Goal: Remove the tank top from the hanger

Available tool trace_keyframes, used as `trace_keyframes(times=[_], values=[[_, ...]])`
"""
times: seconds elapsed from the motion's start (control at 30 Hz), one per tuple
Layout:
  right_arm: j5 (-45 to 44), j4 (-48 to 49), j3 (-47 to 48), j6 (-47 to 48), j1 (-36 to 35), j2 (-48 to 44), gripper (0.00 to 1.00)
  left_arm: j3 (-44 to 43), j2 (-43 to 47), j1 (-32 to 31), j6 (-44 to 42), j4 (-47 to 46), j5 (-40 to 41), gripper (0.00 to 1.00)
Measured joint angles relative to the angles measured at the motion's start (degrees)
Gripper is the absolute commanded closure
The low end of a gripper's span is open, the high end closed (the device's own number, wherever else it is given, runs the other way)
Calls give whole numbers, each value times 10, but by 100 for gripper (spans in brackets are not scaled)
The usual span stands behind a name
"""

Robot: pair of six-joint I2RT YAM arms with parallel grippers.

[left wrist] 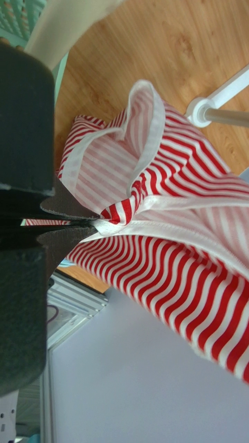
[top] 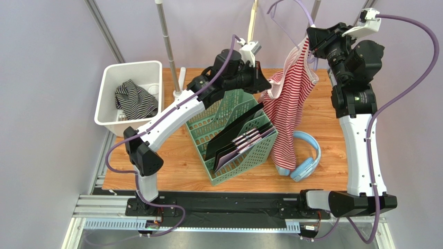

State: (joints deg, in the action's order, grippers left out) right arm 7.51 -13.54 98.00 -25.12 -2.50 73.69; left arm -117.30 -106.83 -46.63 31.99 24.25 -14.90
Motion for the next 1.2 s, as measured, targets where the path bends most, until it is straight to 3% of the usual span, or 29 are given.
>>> trace_keyframes(times=[0.47,0.57,0.6,0.7,0.8,0.93,1.2], values=[[-13,-18,1,-2,-1,34,97,41,40,-64,-10,3,0,100],[-15,-21,1,-1,-1,34,83,48,52,-65,-10,3,0,100],[-15,-21,0,-1,-1,34,70,49,54,-66,-10,2,0,100],[-16,-17,-14,2,-1,29,42,54,60,-74,-10,2,-2,100],[-20,-20,-29,8,-1,20,29,59,60,-87,-10,1,-7,100],[-34,-46,-36,21,-1,-1,17,71,61,-108,-9,1,-13,100],[-82,-110,-108,56,-1,-144,13,87,61,-156,-8,-4,-19,100]])
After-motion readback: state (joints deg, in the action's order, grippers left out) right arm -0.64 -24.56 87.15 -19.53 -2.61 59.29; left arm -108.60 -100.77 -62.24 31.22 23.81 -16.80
